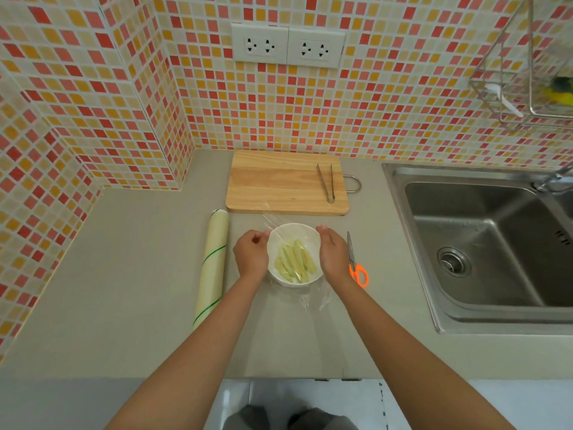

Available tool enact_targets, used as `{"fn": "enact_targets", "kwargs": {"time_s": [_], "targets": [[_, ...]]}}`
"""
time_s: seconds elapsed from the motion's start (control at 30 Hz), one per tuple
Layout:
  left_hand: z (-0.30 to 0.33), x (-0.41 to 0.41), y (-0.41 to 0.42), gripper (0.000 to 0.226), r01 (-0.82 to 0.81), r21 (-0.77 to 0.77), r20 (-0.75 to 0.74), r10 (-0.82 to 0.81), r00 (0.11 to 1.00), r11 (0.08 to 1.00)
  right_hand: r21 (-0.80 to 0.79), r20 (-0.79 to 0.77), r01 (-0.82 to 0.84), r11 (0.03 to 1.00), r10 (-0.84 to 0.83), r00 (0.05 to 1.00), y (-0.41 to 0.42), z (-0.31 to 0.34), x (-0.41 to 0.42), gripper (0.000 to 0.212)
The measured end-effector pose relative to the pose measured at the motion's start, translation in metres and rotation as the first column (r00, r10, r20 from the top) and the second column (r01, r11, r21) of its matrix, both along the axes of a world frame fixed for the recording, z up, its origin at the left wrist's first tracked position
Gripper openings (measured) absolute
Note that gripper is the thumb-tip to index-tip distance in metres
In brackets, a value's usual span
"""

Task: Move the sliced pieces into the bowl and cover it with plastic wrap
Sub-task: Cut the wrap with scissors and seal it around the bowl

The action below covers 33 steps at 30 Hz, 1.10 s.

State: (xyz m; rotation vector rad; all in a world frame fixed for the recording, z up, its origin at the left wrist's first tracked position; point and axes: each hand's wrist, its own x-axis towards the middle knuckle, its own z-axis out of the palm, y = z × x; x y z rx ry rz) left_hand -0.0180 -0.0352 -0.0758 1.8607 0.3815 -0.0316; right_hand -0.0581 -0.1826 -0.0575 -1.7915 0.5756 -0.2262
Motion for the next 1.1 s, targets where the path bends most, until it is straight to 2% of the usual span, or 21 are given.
{"fn": "enact_targets", "kwargs": {"time_s": [0.13,0.27,0.43,0.57,0.73,0.83,0.97,1.1], "targets": [[0.000,-0.001,-0.003,0.027,-0.014,-0.035,0.023,0.015,1.000,0.999,-0.068,0.043,-0.023,0.997,0.026,0.999,0.001,0.002,0.002,0.044],[-0.001,0.002,-0.003,0.029,-0.012,-0.032,0.040,0.014,0.999,0.999,-0.041,0.031,-0.058,0.997,0.059,0.998,-0.001,-0.005,0.008,0.042],[-0.007,-0.004,-0.003,0.032,0.040,0.141,0.061,-0.049,0.997,0.989,-0.093,0.022,-0.052,0.994,0.055,0.998,-0.004,-0.016,0.013,0.027],[-0.007,-0.008,-0.001,0.030,0.061,0.265,0.109,-0.092,0.990,0.962,-0.104,0.024,-0.043,0.994,0.046,0.999,-0.008,-0.021,0.015,0.028],[-0.004,-0.007,0.006,0.031,0.092,0.305,0.147,-0.142,0.979,0.948,-0.073,0.050,-0.040,0.997,0.044,0.998,-0.013,-0.026,0.014,0.030],[-0.004,-0.008,0.011,0.028,0.113,0.227,0.156,-0.151,0.976,0.967,-0.050,0.065,-0.031,0.998,0.034,0.997,-0.014,-0.029,0.015,0.030],[-0.006,-0.007,0.017,0.028,0.148,0.044,0.097,-0.151,0.984,0.988,-0.052,0.085,-0.039,0.998,0.043,0.995,-0.015,-0.031,0.014,0.030],[-0.008,-0.005,0.017,0.031,0.148,-0.057,0.054,-0.145,0.988,0.987,-0.054,0.101,-0.042,0.998,0.047,0.994,-0.016,-0.032,0.013,0.030]]}}
